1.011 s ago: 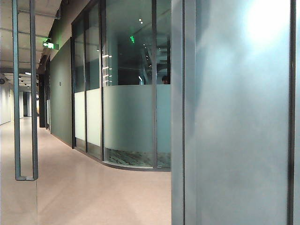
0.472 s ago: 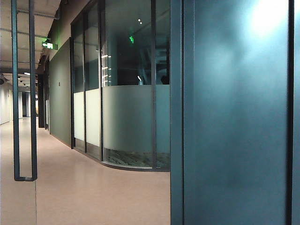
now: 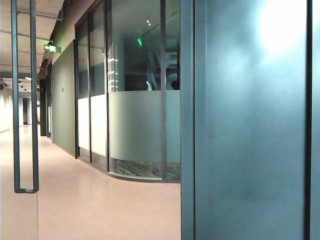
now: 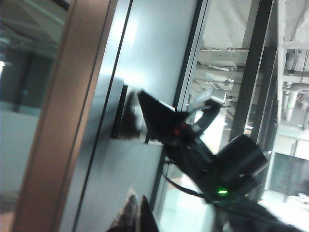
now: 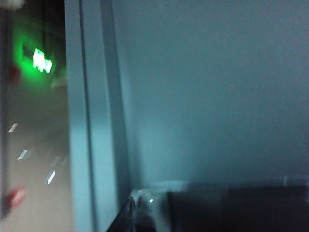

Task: Raise the arm to find the leftmost switch on the wall and turn off the lights.

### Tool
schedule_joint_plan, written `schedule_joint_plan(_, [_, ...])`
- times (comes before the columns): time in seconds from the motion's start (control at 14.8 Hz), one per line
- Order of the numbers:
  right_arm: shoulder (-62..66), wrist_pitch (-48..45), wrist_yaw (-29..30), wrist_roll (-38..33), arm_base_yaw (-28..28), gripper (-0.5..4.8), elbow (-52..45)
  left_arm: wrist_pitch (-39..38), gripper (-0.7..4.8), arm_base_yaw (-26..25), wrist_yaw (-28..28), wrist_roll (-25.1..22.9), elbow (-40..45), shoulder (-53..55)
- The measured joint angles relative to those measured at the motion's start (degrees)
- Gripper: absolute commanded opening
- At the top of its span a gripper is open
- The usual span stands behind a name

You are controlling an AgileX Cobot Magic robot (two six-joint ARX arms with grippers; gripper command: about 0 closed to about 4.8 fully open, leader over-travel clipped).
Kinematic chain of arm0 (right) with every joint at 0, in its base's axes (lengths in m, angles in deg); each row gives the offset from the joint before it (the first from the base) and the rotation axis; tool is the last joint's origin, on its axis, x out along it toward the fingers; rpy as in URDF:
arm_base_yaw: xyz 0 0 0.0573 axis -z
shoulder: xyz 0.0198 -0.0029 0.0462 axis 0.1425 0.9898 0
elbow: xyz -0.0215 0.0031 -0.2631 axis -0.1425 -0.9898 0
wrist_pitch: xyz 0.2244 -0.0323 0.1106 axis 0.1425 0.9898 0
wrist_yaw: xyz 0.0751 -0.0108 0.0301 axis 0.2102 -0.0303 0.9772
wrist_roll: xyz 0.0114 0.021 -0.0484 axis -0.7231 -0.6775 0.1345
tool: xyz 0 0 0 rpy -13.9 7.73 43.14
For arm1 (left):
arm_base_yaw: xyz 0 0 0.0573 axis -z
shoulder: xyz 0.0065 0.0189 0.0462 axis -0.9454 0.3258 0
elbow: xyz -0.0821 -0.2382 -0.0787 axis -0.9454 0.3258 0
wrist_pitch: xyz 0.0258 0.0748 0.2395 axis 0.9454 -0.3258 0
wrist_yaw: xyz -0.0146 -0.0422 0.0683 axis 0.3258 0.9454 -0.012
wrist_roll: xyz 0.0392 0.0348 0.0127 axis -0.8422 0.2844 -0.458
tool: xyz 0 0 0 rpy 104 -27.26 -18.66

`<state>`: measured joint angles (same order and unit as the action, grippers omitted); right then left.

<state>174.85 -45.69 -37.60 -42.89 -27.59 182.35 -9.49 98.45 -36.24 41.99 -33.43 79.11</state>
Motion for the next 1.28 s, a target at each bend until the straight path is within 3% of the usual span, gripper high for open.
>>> schedule_joint_plan(0.13, [-4.35,3.82,2.40,-0.17,0.02,-0.01,-0.28,-1.64,-0.05,0.00,-2.64,-4.33,0.00,-2.40])
schedule_joint_plan(0.34, [-11.87,5.99,2.62,1.55,-0.11,-0.01,0.20,-13.16,-0.05,-0.04,-19.71,-16.76,-0.02,-10.05])
schedule_joint_plan(0.47, [-16.06,14.64,2.54,6.32,-0.11,-0.01,0.04,-21.66,-0.05,-0.13,-26.56,-26.18,0.00,-15.52])
schedule_joint_plan(0.54, [-18.60,19.56,2.58,7.39,-0.11,-0.01,-0.94,-25.64,-0.05,-0.13,-28.50,-28.61,0.09,-18.23])
schedule_joint_plan(0.74, [-28.09,22.38,2.21,9.46,-0.11,-0.01,-13.22,-29.09,-0.05,-0.13,-31.74,-31.34,5.86,-28.68])
schedule_joint_plan(0.94, [-38.23,23.15,-2.78,9.51,-0.09,-0.01,-28.46,-35.32,-0.05,-0.13,-35.56,-32.92,13.33,-37.68])
schedule_joint_plan(1.28, [-53.94,23.65,-6.97,10.38,-0.11,-0.01,-53.22,-42.29,-0.05,-0.11,-36.57,-32.68,21.79,-42.21])
